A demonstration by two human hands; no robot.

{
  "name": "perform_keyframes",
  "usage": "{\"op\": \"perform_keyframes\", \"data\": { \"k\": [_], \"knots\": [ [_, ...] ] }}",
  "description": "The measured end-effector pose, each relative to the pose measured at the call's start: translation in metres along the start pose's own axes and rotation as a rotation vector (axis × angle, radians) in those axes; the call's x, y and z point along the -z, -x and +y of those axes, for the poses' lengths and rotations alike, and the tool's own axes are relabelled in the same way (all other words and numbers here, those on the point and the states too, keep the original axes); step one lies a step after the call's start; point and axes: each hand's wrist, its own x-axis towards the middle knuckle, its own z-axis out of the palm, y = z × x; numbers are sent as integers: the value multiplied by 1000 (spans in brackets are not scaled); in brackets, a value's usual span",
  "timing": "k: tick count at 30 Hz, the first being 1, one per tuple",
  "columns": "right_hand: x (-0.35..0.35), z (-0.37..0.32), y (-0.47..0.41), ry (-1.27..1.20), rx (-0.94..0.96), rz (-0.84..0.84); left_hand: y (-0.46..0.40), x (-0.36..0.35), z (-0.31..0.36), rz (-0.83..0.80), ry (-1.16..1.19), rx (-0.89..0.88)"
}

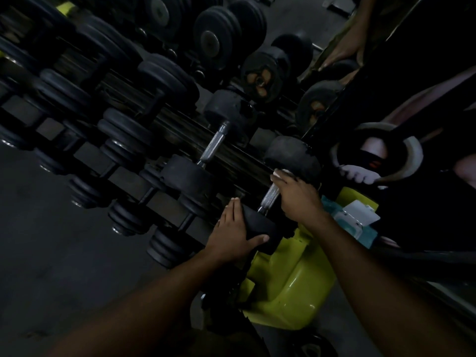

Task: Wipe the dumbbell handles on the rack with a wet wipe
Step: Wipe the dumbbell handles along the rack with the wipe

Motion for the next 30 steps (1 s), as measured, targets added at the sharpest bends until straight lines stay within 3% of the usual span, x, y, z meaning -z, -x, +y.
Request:
{"op": "perform_keyframes", "data": {
  "k": [3,6,9,15,21,24,30],
  "knots": [
    [-13,-4,7,-107,2,69,0,1,-1,-2,-19,1],
    [-24,-10,16,-636,-54,103,0,3,0,-16,-21,5],
    [-26,-14,27,-909,-233,110,2,5,3,-24,-12,9],
    [-43,-20,23,-967,-376,248,2,7,6,-28,-4,29],
    [-54,-19,7,-1294,-767,346,3,10,9,-48,-21,32],
    [-61,-26,5,-1377,-889,300,4,10,10,-50,-13,36],
    [-68,-32,22,-1359,-727,115,5,12,13,-50,-22,35]
  ]
}}
